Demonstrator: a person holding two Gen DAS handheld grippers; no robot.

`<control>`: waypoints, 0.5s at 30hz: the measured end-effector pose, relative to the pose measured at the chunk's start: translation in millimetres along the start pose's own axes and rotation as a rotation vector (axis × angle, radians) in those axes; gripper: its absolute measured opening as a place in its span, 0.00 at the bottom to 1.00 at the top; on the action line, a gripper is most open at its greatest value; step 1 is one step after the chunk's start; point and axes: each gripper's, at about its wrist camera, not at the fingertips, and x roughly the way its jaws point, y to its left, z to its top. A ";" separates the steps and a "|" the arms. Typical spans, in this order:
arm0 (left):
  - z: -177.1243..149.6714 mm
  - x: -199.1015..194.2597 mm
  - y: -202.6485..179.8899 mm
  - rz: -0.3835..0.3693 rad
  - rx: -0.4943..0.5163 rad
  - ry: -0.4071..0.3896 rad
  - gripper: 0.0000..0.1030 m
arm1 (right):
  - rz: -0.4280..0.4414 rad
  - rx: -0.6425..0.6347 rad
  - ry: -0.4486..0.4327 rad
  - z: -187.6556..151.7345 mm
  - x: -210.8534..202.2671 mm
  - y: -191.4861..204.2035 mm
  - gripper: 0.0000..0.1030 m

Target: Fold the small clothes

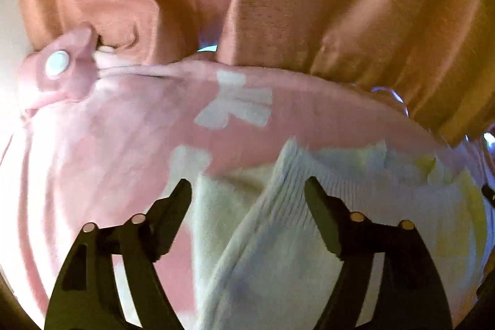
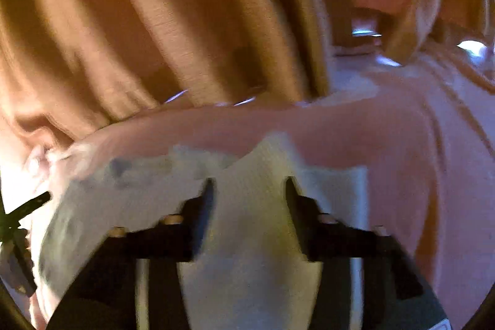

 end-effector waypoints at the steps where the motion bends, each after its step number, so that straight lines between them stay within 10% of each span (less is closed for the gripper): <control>1: 4.2 11.8 -3.9 -0.019 -0.007 0.029 0.79 | -0.017 -0.008 0.019 2.0 5.8 0.4 0.61; 3: 9.5 30.7 -8.3 -0.006 -0.020 0.062 0.76 | -0.052 -0.033 0.066 4.1 24.4 2.3 0.61; 6: 13.9 57.2 -9.1 -0.053 -0.071 0.103 0.55 | -0.076 -0.085 0.103 5.7 41.5 -4.3 0.10; 15: -0.5 -5.7 9.7 -0.053 -0.169 -0.002 0.63 | -0.014 -0.064 0.012 -17.0 -20.5 18.9 0.23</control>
